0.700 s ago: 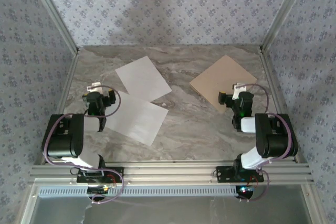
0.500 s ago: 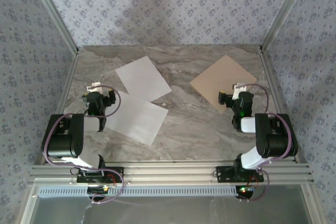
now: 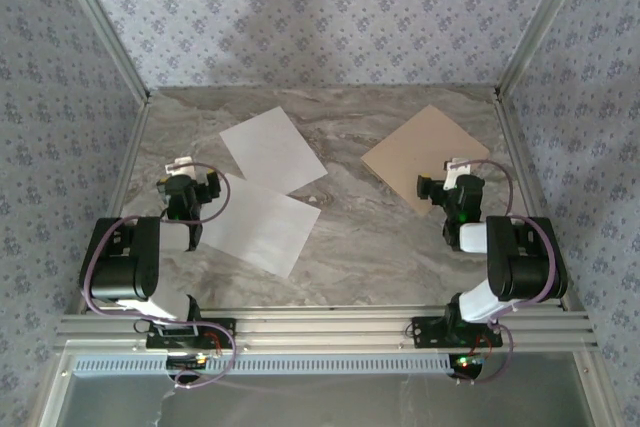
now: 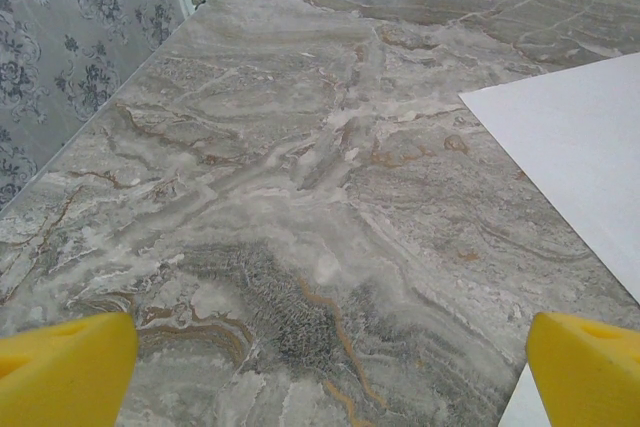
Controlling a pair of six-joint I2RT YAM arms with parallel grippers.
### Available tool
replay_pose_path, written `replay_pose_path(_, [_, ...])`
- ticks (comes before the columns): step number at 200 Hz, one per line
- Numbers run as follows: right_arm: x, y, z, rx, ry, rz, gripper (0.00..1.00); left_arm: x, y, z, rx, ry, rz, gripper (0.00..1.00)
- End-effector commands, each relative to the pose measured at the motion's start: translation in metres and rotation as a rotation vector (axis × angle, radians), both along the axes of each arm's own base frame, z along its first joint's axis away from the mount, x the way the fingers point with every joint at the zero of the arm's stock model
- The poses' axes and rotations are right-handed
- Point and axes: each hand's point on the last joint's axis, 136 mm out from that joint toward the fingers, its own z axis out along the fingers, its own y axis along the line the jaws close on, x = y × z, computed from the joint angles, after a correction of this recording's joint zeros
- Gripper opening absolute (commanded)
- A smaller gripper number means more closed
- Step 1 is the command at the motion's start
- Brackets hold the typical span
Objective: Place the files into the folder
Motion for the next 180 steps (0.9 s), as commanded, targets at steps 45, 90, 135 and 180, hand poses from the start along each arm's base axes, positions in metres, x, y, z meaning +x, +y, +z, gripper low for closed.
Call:
replay_pose_path(45, [-0.009,-0.036,0.05,0.119,-0.013,-0.134,1.0,-0.005,-0.018,0.077,0.051,-0.106,-0.018,1.0])
replay_pose_path(90, [-0.018,-0.055,0.077,0.381,0.073,-0.28,1.0,0.01,-0.078,0.138,-0.038,-0.126,-0.099,1.0])
replay_pose_path(135, [-0.011,-0.041,0.062,0.791,0.267,-0.271,1.0,0.046,-0.181,0.158,-0.122,-0.041,-0.316,1.0])
replay_pose_path(180, [0.002,-0.018,0.031,0.995,0.398,-0.21,1.0,0.077,-0.269,0.129,-0.248,0.12,-0.459,1.0])
